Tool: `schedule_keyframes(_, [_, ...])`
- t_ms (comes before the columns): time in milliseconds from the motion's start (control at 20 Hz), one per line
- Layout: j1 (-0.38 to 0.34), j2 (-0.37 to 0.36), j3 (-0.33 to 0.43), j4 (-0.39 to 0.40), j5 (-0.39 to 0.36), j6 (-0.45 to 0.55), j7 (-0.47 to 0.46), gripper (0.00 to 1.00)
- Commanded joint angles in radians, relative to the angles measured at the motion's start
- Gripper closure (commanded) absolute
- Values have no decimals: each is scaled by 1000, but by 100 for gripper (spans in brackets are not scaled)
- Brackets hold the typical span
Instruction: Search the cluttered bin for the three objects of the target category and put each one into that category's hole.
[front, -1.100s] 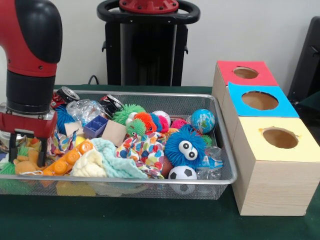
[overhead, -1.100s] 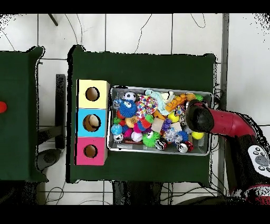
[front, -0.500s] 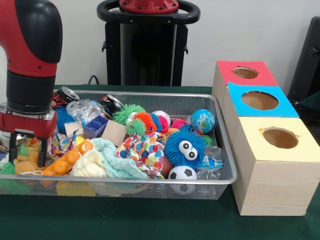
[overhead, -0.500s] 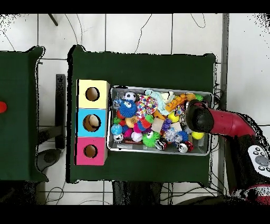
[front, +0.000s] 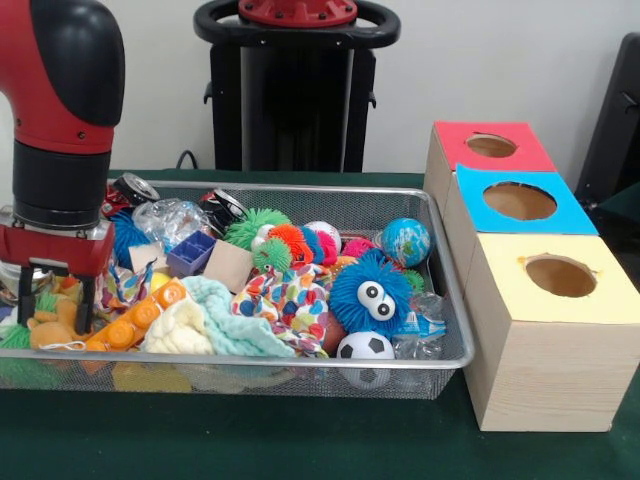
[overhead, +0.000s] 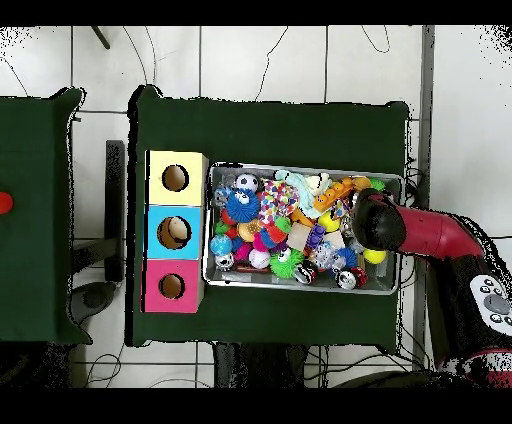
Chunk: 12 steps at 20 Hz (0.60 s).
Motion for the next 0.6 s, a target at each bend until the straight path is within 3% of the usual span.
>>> schedule_keyframes(50, [2, 58, 61, 71, -38, 59, -47, 0])
schedule_keyframes(350, [5, 57, 60, 71, -42, 55, -47, 0])
schedule_keyframes(400, [5, 56, 60, 72, -43, 52, -47, 100])
schedule_keyframes(600, [7, 55, 59, 71, -40, 67, -52, 100])
